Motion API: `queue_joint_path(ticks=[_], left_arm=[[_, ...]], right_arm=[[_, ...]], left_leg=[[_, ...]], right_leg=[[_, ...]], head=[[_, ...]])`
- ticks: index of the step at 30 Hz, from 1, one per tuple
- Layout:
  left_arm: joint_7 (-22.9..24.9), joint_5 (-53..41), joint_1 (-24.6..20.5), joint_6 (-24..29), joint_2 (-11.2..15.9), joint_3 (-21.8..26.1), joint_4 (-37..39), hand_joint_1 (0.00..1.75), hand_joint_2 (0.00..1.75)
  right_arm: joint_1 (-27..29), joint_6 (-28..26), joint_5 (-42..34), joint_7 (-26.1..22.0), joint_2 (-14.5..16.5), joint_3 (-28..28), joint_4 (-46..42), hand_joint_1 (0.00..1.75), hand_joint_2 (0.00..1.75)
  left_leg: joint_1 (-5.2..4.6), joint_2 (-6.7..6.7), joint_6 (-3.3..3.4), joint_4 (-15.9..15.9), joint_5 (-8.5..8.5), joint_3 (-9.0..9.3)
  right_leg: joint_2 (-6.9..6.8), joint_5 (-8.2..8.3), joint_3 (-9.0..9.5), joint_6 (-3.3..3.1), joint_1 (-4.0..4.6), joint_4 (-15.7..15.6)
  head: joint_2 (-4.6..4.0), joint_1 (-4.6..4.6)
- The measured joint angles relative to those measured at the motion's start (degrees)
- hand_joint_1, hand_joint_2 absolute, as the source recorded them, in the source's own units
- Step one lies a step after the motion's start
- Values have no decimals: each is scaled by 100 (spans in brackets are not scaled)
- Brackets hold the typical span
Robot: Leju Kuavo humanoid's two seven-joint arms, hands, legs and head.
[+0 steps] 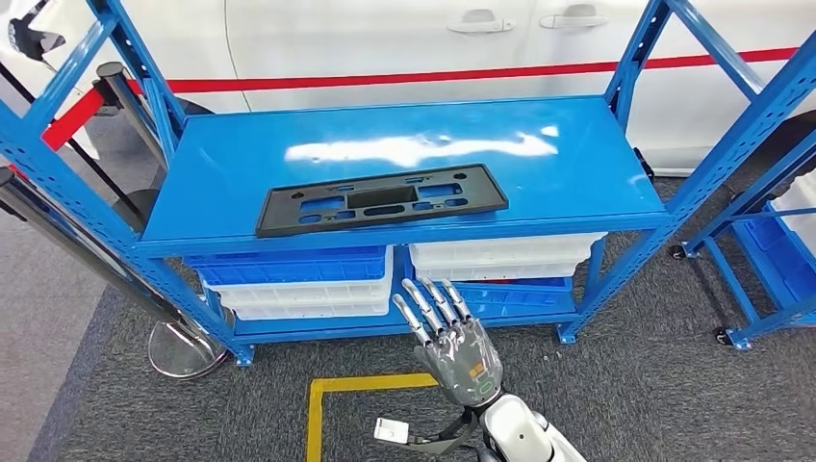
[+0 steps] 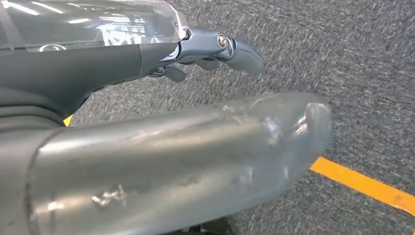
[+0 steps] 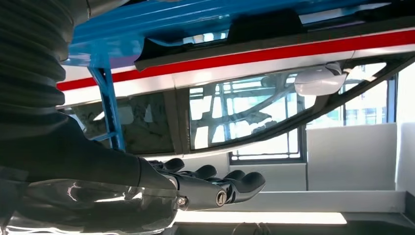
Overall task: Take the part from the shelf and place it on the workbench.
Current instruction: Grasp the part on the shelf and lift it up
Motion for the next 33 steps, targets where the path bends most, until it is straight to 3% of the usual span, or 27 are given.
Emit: queue_joint_path(ticks=[3,4,5,6,8,10,13,15,18,19,20,21,23,25,27,30,31,33], left_arm=[[0,0,6,0,2,0,0,0,0],[0,0,9,0,3,0,0,0,0],[0,0,13,0,3,0,0,0,0],[0,0,15,0,3,0,0,0,0],[0,0,14,0,5,0,0,0,0],[0,0,12,0,7,0,0,0,0],[-1,1,13,-9,9,0,0,0,0],[-20,19,14,-148,10,3,-1,0,0],[-49,31,-2,-508,11,46,-5,0,0],[-44,13,-10,-567,10,69,-7,0,0],[-40,-13,-18,-595,10,92,-9,0,0],[-36,-35,-23,-609,9,113,-10,0,0],[-35,-63,-24,-617,6,149,-14,0,0],[-38,-73,-28,-617,-5,184,-17,0,0],[-39,-76,-39,-617,-15,217,-20,0,0],[-42,-77,-46,-615,-21,245,-26,0,0],[-43,-76,-48,-615,-21,249,-28,0,0],[-44,-77,-48,-614,-21,254,-28,0,0]], right_arm=[[-11,-1,0,0,27,17,43,0,175],[-10,-1,0,0,31,22,60,0,175],[-10,-1,0,0,34,25,77,0,175],[-9,-1,0,0,38,27,89,0,175],[-12,-1,0,0,49,28,102,0,175],[-17,-2,0,0,56,29,105,0,175],[-22,2,0,0,58,31,110,0,175],[-62,75,-5,0,92,32,163,0,175],[-303,195,-6,32,378,31,658,0,175],[-388,190,-3,55,493,32,873,0,175],[-456,177,-1,80,588,34,1055,0,175],[-518,170,1,106,663,35,1224,0,175],[-635,171,2,146,779,37,1488,0,175],[-732,174,2,167,869,37,1672,0,175],[-786,174,2,172,937,36,1800,0,175],[-822,174,2,175,1009,33,1913,0,175],[-837,174,2,175,1034,33,1942,0,175],[-861,175,1,175,1067,32,2002,0,175]], left_leg=[[50,1,-91,1045,-528,-483],[67,2,-113,1305,-599,-608],[84,3,-130,1356,-549,-637],[102,4,-142,1162,-388,-547],[126,4,-149,378,-1,-172],[112,-9,-93,-125,153,60],[86,-17,43,-200,171,64],[97,-10,133,-246,203,71],[83,26,200,-261,211,60],[72,34,206,-259,210,58],[61,34,210,-258,208,62],[52,26,210,-257,203,75],[37,8,198,-257,186,114],[15,-3,154,-249,161,125],[15,-6,86,-259,145,124],[27,0,-13,-130,39,100],[31,2,-40,97,-80,-1],[58,3,-88,840,-399,-389]], right_leg=[[-16,6,2,-32,-6,-13],[-19,5,-1,-32,-7,-9],[-17,2,-1,-29,-9,-3],[-13,-3,2,-20,-15,6],[0,-26,10,21,-23,37],[11,-42,-6,87,-13,75],[14,-28,-23,195,-13,70],[14,-153,-101,242,-30,242],[15,-654,-607,269,-38,1268],[14,-742,-766,271,-40,1579],[13,-724,-837,265,-41,1706],[14,-590,-787,247,-38,1593],[13,-189,-436,172,-14,856],[9,0,-138,103,25,226],[11,-22,-79,73,55,87],[14,-11,2,-5,6,-6],[9,-13,41,-37,-14,-39],[-6,-52,86,-79,-4,-48]], head=[[-1,-12],[-1,-11],[-1,-12],[-1,-13],[0,-13],[0,-14],[-1,-18],[-1,-2],[0,36],[0,40],[-1,40],[-1,41],[0,41],[0,35],[-1,31],[0,17],[0,6],[-1,-14]])
